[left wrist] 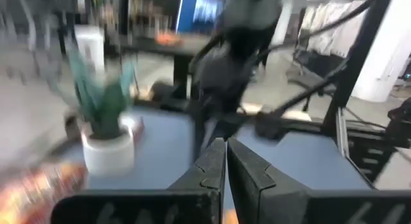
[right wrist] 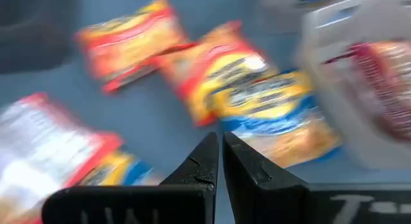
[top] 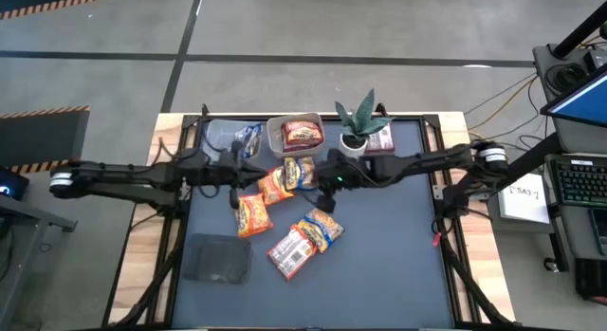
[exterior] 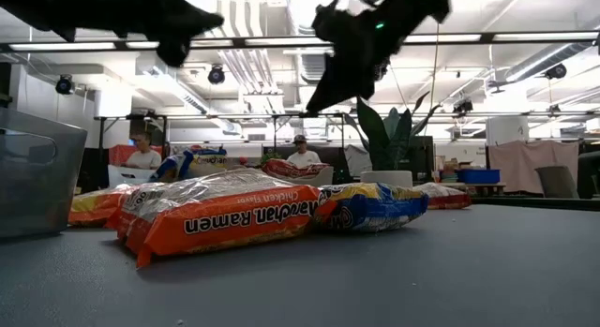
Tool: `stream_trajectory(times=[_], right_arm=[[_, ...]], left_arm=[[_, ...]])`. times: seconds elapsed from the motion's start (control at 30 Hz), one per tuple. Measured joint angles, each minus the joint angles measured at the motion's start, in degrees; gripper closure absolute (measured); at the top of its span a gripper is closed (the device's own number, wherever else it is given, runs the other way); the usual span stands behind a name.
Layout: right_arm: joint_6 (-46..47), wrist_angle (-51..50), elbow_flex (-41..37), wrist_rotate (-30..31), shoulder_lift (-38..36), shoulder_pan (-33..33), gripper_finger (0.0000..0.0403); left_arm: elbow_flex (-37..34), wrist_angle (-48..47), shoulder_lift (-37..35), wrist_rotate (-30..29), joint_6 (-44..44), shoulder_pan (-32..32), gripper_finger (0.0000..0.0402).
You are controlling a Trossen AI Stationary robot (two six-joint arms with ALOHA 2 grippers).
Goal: Sort Maruchan noodles
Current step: Put the orange noodle pack into the black bin
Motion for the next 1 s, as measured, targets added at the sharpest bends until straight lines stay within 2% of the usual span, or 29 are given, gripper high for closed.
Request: stream_trajectory(times=[0.1,0.23,0.47,0.77,0.9,1.0], right_arm=[[1.2,2.4,-5.4,-2.4,-2.8,1.9,0.0390],[4.3,2.9,-10.4,-2.3,-5.4,3.5,0.0390],[8.2,3.0,-14.4,-2.8,-6.1,5.7,0.0390],[8.6,2.1,-16.2,-4.1,-6.2,6.6,0.0390],[10.2,-5.2,-15.1,-1.0,-6.8,6.5,0.0390],[13.7,-16.3,-13.2,5.3,-7.6,5.7,0.0390]], left_arm=[[0.0,-0.9,3.9,3.2,-4.8,-0.2,0.0402],[0.0,-0.3,8.3,9.5,-8.3,-1.1,0.0402],[1.7,-0.1,14.2,10.3,-9.9,-3.0,0.0402],[5.8,-1.1,18.8,10.4,-10.4,-4.2,0.0402],[6.5,-2.6,19.7,10.4,-10.4,-4.2,0.0402],[6.4,-2.8,19.7,10.4,-10.3,-4.3,0.0402]])
